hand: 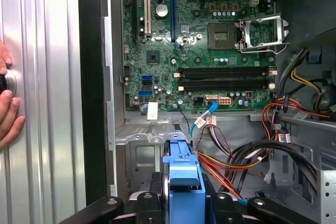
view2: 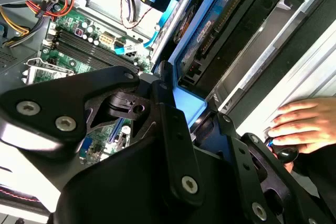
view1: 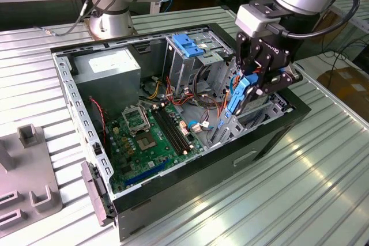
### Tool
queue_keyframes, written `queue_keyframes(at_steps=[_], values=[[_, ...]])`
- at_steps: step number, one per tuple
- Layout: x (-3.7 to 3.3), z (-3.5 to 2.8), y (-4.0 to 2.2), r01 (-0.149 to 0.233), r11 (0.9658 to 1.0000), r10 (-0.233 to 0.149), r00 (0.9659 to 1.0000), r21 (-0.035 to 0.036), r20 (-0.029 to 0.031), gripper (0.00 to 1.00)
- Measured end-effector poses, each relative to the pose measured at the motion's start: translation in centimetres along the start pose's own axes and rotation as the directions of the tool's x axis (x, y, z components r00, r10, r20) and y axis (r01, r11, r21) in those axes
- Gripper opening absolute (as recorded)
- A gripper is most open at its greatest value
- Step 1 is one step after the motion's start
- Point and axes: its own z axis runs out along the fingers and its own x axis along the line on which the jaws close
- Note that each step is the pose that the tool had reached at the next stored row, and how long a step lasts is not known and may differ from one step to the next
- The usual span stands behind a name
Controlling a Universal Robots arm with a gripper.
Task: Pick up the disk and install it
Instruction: 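Insert the disk into the insertion slot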
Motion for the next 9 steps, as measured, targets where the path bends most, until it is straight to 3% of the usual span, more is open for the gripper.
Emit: queue_keyframes(at_steps=[9], values=[[0.05,0.86,0.01,0.000,1.0000,0.000,1.0000,-0.0001,0.0019,0.37]])
